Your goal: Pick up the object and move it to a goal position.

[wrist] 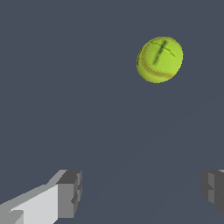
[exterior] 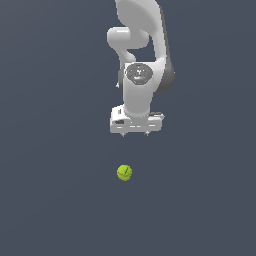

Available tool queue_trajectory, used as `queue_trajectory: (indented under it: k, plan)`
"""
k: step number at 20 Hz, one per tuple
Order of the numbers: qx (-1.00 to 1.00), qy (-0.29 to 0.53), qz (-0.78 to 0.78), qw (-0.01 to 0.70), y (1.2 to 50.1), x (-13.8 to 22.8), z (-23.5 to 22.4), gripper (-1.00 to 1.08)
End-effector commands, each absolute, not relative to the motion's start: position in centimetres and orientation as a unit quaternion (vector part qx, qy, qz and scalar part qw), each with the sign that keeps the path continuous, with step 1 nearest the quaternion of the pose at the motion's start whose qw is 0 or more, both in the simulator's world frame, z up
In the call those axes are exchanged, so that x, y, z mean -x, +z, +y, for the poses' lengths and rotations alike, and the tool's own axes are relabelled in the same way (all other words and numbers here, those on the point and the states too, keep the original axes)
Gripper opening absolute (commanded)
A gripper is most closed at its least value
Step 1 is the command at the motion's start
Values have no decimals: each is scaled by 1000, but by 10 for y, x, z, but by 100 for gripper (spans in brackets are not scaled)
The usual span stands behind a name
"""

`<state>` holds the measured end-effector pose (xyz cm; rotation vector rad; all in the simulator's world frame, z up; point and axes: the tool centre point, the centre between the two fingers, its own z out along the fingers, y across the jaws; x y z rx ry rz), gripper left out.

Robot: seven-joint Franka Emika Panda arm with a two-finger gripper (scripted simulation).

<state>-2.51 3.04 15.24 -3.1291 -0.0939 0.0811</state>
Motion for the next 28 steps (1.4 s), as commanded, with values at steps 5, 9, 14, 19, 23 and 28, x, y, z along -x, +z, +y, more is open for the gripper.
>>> queue_trajectory:
  k: [5,9,14,19,23,28]
  plan:
    - [999,24,-35,2,156,22,35,100]
    - [999,20,-45,-5,164,19,43,100]
    - [999,20,-46,-5,164,18,44,100]
    - [999,19,-37,-4,161,10,41,100]
    - [1000,17,-23,-3,155,-3,36,100]
    - [1000,13,2,-1,144,-26,26,100]
